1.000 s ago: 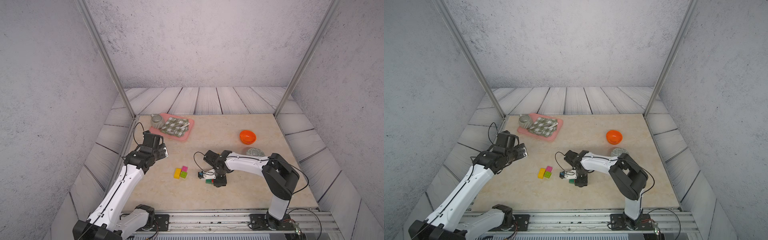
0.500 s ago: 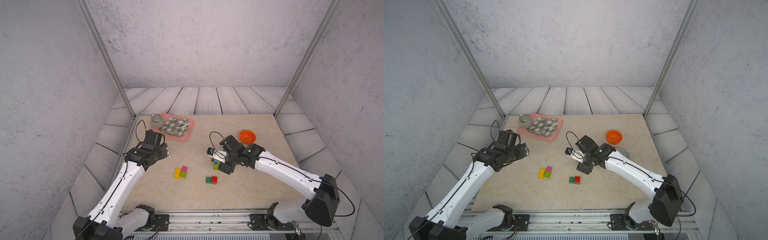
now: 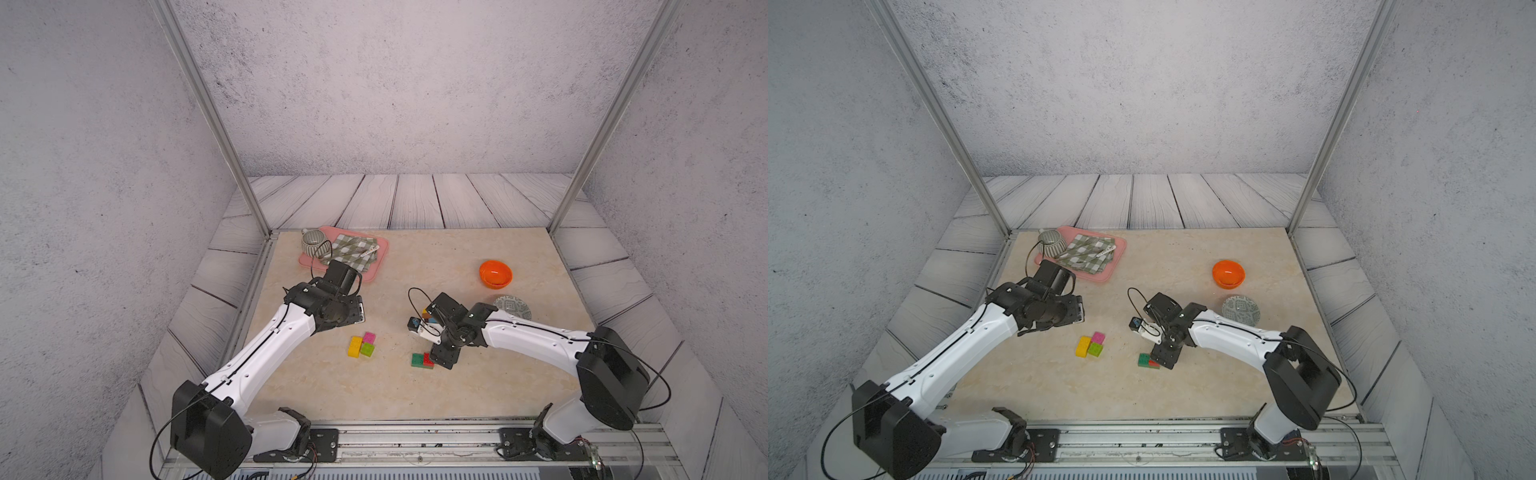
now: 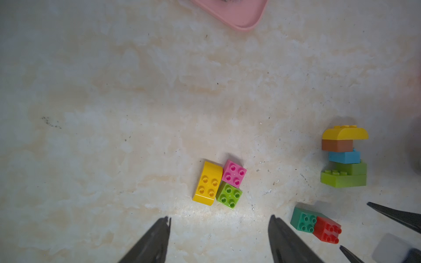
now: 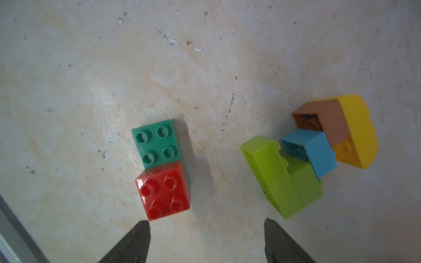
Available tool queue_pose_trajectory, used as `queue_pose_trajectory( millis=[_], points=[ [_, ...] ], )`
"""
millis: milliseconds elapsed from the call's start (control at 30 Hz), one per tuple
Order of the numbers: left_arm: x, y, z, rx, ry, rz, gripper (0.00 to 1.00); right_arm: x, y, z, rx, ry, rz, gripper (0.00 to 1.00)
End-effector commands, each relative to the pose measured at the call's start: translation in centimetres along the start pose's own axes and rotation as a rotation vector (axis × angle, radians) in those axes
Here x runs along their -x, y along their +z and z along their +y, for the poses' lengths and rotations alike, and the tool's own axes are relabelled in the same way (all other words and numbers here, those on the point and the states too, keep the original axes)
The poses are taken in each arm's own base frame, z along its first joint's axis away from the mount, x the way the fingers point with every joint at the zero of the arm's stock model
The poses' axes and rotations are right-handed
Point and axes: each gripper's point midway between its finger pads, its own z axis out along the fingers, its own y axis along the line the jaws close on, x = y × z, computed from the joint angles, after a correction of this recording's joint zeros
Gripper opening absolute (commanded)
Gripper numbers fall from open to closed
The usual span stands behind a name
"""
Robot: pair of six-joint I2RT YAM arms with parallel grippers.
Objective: Assemble the letter s with lego
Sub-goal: Adjust the lego brick at the center of the board.
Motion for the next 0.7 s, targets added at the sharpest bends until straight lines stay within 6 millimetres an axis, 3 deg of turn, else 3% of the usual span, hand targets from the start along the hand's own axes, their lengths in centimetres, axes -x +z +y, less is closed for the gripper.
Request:
queue_pose_trajectory(
  millis=[0, 167, 467, 567, 667],
  points=[
    [0.7, -1.4, 0.6, 0.017, -0.006, -0.052, 0.74, 1.5, 1.0, 0.1, 0.027, -0.053, -0.007, 0.82],
    [0.9, -2.1, 1.2, 0.030, 0.005, -0.078, 0.75, 1.1, 1.6, 1.0, 0.067, -0.097, 0.035, 0.82],
    [1.1, -2.1, 1.0, 0.022, 0.017, -0.086, 0.76, 1.5, -1.3, 1.0, 0.045, -0.125, 0.007, 0.82],
    [0.4, -1.2, 0.5, 0.004, 0.020, -0.042, 0.73, 1.9, -3.1, 0.0, -0.015, -0.116, -0.007, 0.82],
    [-1.4, 0.3, -0.6, -0.008, 0.033, 0.058, 0.67, 2.6, -6.1, -2.8, -0.180, -0.033, -0.051, 0.83]
  ],
)
